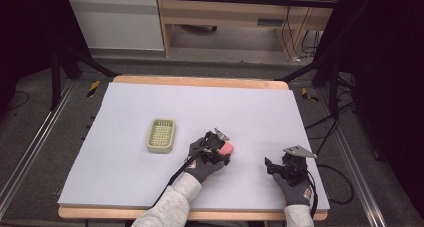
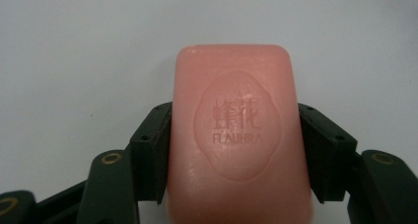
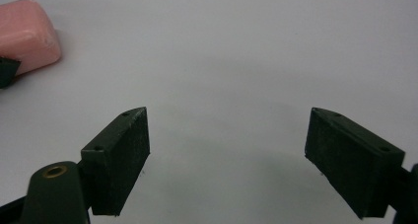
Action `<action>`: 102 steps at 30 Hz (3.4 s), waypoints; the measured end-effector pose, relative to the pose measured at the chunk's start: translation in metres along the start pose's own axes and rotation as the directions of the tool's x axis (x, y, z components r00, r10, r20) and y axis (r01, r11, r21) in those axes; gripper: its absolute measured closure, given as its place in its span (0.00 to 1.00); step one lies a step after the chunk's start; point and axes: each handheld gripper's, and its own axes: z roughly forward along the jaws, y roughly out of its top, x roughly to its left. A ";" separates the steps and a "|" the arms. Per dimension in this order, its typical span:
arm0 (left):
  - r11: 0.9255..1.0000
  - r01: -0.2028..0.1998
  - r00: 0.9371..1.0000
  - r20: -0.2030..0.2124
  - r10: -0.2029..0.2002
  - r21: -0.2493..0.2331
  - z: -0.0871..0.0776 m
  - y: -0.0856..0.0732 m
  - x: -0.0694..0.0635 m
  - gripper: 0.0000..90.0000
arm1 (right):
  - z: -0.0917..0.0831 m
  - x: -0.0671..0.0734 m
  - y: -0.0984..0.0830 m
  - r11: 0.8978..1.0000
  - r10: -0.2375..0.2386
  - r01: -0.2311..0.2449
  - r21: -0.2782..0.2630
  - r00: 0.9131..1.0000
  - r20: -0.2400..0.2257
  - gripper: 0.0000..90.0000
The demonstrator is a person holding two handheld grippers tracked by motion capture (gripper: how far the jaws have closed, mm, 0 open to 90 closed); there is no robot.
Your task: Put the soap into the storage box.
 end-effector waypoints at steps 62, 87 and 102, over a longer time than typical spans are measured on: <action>0.991 0.056 0.998 -0.020 -0.059 -0.120 -0.110 -0.044 0.064 0.41 | 0.000 0.000 -0.001 1.000 0.006 -0.006 0.008 1.000 0.003 0.19; 0.971 0.168 0.978 -0.097 -0.187 -0.172 -0.131 -0.062 0.109 0.41 | 0.001 0.003 0.000 1.000 -0.011 0.011 0.008 1.000 0.003 0.19; 0.963 0.215 0.962 -0.133 -0.237 -0.165 -0.124 -0.066 0.131 0.41 | 0.003 0.004 0.000 1.000 -0.016 0.016 0.008 1.000 -0.003 0.19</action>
